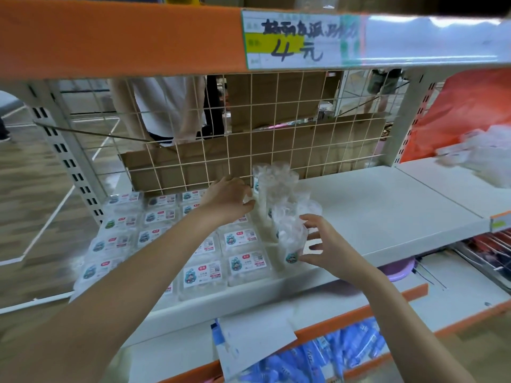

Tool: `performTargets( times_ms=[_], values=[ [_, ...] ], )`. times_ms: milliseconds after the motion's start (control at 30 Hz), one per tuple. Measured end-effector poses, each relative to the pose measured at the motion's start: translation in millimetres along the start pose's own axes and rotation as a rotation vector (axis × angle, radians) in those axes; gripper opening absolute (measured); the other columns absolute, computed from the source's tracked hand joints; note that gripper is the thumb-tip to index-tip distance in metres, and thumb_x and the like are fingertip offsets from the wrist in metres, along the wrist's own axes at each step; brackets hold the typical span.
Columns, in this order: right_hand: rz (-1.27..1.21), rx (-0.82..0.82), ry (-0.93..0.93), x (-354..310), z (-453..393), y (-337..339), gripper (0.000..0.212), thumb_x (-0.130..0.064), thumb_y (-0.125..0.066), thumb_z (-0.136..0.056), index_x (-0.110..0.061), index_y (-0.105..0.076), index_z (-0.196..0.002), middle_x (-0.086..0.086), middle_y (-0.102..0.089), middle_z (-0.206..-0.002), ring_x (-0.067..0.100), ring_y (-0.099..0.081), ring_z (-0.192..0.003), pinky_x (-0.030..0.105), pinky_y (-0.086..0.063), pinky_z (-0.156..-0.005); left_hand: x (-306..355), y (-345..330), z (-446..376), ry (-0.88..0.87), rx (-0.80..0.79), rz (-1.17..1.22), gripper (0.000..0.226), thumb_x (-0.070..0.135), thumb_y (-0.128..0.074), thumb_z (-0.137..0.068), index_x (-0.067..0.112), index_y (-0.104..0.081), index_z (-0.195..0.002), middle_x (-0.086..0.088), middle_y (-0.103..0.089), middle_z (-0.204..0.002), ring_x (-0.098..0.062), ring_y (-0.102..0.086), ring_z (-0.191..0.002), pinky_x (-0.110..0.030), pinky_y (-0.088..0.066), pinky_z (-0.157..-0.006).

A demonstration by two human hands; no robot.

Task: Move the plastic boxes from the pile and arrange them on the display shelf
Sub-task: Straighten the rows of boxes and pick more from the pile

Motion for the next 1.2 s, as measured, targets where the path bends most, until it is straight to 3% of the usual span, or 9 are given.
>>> performTargets(
  times_ms=[200,367,600,767,967,1200],
  values=[
    [0.16,0.058,-0.047,0,5,63,0.051,-0.012,-0.069,-0.084,-0.036,-0.043,-0.121,-0.005,-0.052,-0.119,0.012,-0.054,-0.103,0.025,-0.049,-0.088,27,11,-22,-0.094,0.008,0.009,0.036,0.042,-0.046,-0.095,0.021,-0.062,-0.119,0.001,-0.053,-0.132,-0.02,-0.041,-0.128,-0.037,-0.037,-0.104],
    [0.3,-0.042,-0.135,6,-15,111,0.045,-0.018,-0.065,-0.088,-0.024,-0.048,-0.129,-0.003,-0.054,-0.124,0.011,-0.051,-0.108,0.02,-0.044,-0.089,86,15,-62,-0.233,0.075,0.039,0.035,0.041,-0.046,-0.095,0.021,-0.063,-0.117,0.0,-0.055,-0.129,-0.021,-0.047,-0.122,-0.034,-0.037,-0.1],
    [0.537,-0.093,-0.322,42,-4,179,0.045,-0.024,-0.06,-0.092,-0.018,-0.046,-0.134,0.005,-0.05,-0.132,0.022,-0.049,-0.118,0.025,-0.037,-0.093,203,1,-100,-0.394,-0.069,-0.053,0.045,0.046,-0.05,-0.091,0.019,-0.056,-0.127,-0.008,-0.054,-0.13,-0.027,-0.048,-0.118,-0.034,-0.04,-0.097],
    [0.642,-0.059,-0.47,77,43,248,0.049,-0.021,-0.058,-0.092,-0.014,-0.042,-0.138,0.009,-0.047,-0.136,0.023,-0.045,-0.124,0.028,-0.034,-0.1,291,-4,-123,-0.514,-0.067,-0.179,0.047,0.05,-0.047,-0.091,0.018,-0.059,-0.124,-0.009,-0.057,-0.125,-0.029,-0.047,-0.118,-0.039,-0.039,-0.094],
    [0.764,0.01,-0.608,119,109,335,0.05,-0.015,-0.057,-0.09,-0.013,-0.042,-0.137,0.012,-0.048,-0.131,0.03,-0.049,-0.119,0.034,-0.04,-0.092,420,-11,-140,-0.657,-0.089,-0.201,0.049,0.051,-0.043,-0.093,0.021,-0.054,-0.13,-0.009,-0.051,-0.131,-0.028,-0.041,-0.124,-0.04,-0.034,-0.099],
    [0.777,0.137,-0.722,171,160,422,0.044,-0.023,-0.058,-0.087,-0.011,-0.049,-0.128,0.012,-0.051,-0.121,0.032,-0.049,-0.111,0.042,-0.044,-0.094,539,-25,-171,-0.727,-0.11,-0.172,0.048,0.05,-0.041,-0.093,0.019,-0.054,-0.126,-0.01,-0.053,-0.126,-0.029,-0.041,-0.12,-0.04,-0.033,-0.096]
  ],
)
Point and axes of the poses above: each hand's wrist, its own z-axis away from the middle knuckle, its own y-axis out of the back of the hand, x = y × z, the point moved 1 cm from there along -z, towards the middle knuckle
